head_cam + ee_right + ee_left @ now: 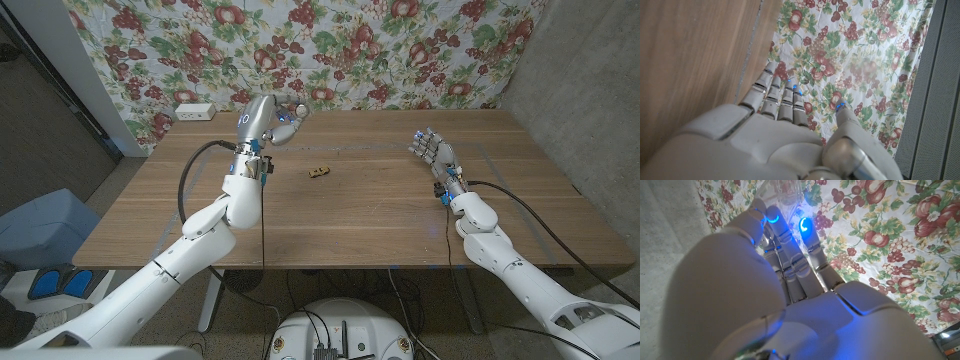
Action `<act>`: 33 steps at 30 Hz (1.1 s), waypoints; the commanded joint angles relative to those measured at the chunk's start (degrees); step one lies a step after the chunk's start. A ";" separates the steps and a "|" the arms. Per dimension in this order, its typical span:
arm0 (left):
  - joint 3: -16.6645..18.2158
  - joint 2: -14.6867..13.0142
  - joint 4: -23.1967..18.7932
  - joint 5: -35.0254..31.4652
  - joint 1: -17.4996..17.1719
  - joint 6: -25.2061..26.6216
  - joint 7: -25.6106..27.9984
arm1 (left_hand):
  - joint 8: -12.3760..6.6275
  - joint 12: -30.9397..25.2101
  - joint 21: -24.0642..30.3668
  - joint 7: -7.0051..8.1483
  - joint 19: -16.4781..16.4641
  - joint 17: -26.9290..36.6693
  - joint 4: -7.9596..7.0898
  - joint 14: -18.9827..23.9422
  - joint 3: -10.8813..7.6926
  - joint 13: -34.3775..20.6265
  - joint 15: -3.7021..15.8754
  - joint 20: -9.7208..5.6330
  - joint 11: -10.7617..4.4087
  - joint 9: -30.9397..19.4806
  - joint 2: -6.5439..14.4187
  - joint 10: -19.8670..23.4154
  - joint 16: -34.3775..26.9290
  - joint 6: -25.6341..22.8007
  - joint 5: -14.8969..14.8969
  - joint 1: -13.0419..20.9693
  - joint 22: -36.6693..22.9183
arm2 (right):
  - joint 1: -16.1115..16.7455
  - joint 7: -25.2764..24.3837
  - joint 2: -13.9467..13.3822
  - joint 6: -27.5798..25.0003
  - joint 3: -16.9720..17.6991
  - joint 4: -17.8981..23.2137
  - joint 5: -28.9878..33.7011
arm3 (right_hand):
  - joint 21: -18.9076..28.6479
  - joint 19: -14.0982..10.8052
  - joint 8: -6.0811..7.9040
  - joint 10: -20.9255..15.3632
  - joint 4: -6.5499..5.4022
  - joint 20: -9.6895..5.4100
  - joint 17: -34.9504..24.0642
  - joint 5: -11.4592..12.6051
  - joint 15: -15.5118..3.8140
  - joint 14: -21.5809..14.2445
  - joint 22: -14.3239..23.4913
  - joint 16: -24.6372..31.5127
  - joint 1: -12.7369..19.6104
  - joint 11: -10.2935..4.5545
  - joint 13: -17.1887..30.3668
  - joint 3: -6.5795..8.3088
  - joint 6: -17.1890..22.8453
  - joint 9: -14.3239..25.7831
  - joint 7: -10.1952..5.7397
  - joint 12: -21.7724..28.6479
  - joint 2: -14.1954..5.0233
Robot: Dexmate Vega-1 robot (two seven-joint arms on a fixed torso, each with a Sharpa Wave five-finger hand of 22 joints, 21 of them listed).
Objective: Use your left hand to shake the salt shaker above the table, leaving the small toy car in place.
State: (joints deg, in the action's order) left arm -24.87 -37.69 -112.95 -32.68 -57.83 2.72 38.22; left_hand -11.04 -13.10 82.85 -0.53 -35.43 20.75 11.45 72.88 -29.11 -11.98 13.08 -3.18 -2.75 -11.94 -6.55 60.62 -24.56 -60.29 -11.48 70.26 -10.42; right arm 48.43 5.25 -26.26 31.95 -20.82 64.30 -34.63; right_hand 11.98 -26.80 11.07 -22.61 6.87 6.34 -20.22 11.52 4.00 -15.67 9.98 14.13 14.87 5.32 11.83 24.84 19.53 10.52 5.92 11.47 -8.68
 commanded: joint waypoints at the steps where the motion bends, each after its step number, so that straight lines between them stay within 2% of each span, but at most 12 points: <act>1: -0.67 -3.89 -8.26 -0.35 0.46 14.37 -18.02 | -0.35 -0.32 0.39 -3.29 0.28 0.00 -1.23 0.18 -1.68 -3.79 0.54 -7.05 -0.54 -1.28 9.01 5.53 0.02 -3.65 -0.36 8.25 -0.03 | 0.91 0.18 -0.46 0.52 0.18 0.94 0.04 | -0.19 -0.19 0.13 -0.09 0.31 -0.09 0.04 -0.03 0.10 0.01 0.32 -0.11 -0.18 0.07 0.21 0.20 0.16 0.16 -0.01 0.35 0.02; 2: -1.19 -4.52 -9.49 -1.14 1.01 16.99 -20.79 | -0.36 -0.26 0.39 -3.31 0.29 0.01 -1.22 0.19 -1.68 -3.78 0.54 -7.05 -0.39 -1.28 9.00 5.41 0.02 -3.68 -0.37 8.25 -0.03 | 1.13 -0.19 -0.46 0.41 0.27 1.29 0.03 | -0.18 -0.20 0.13 -0.05 0.31 -0.07 0.04 -0.03 0.10 0.03 0.32 -0.11 -0.18 0.06 0.21 0.20 0.16 0.17 0.02 0.34 0.02; 6: -1.86 -5.55 -10.75 -1.08 1.73 19.56 -23.91 | -0.36 -0.25 0.40 -3.32 0.28 0.02 -1.19 0.21 -1.73 -3.77 0.54 -7.08 -0.41 -1.28 9.03 5.42 0.03 -3.70 -0.39 8.28 -0.02 | 1.65 -0.42 -0.61 0.80 0.40 1.79 0.16 | -0.19 -0.18 0.11 -0.04 0.31 -0.10 0.05 -0.03 0.13 0.06 0.33 -0.12 -0.19 0.11 0.22 0.20 0.13 0.17 0.01 0.33 0.02; 22: -2.10 -6.76 -11.74 -0.02 0.83 19.79 -22.06 | -0.34 -0.26 0.46 -3.37 0.29 0.08 -1.18 0.33 -1.75 -3.72 0.54 -7.11 -0.46 -1.28 8.96 5.71 0.03 -3.67 -0.44 8.21 -0.02 | 3.17 -1.15 -1.28 0.24 0.71 3.95 0.05 | -0.19 -0.16 0.08 -0.02 0.27 -0.14 0.04 -0.04 0.16 -0.02 0.33 -0.08 -0.25 0.05 0.23 0.20 0.03 0.17 0.05 0.34 0.00; 28: -1.78 -6.69 -10.81 0.90 0.35 17.17 -19.42 | -0.33 -0.21 0.45 -3.40 0.29 0.02 -1.18 0.25 -1.81 -3.70 0.54 -7.12 -0.41 -1.29 9.01 5.67 0.13 -3.66 -0.45 8.23 0.00 | 3.25 -1.08 -1.25 0.39 0.72 3.87 0.07 | -0.19 -0.16 0.10 -0.08 0.27 -0.14 0.04 -0.04 0.04 0.06 0.33 -0.11 -0.26 0.14 0.23 0.21 0.08 0.17 0.02 0.36 -0.01; 33: -0.67 -5.27 -7.41 2.26 -0.89 9.14 -10.94 | -0.34 -0.19 0.52 -3.42 0.23 0.09 -1.14 0.31 -1.82 -3.72 0.54 -7.17 -0.45 -1.29 8.98 5.64 0.09 -3.69 -0.45 8.27 -0.03 | 3.64 -1.57 -1.32 0.76 0.86 4.08 0.35 | -0.18 -0.18 0.10 -0.07 0.27 -0.13 0.04 -0.04 0.11 0.06 0.33 -0.10 -0.26 0.17 0.23 0.22 0.08 0.17 0.04 0.36 -0.01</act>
State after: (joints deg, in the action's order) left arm -26.77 -44.02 -123.74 -32.36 -57.20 20.42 18.21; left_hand -10.90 -13.15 83.08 -0.64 -35.43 20.74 11.55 73.18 -29.21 -11.98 13.42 -3.18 -2.75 -11.95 -6.44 60.62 -24.52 -60.18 -11.73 70.15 -10.42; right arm 51.45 4.19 -27.42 32.32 -20.18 67.95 -34.56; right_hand 11.98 -26.80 11.07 -22.61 6.87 6.34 -20.23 11.52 4.00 -15.67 9.98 14.13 14.87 5.32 11.83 24.84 19.53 10.52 5.92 11.47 -8.68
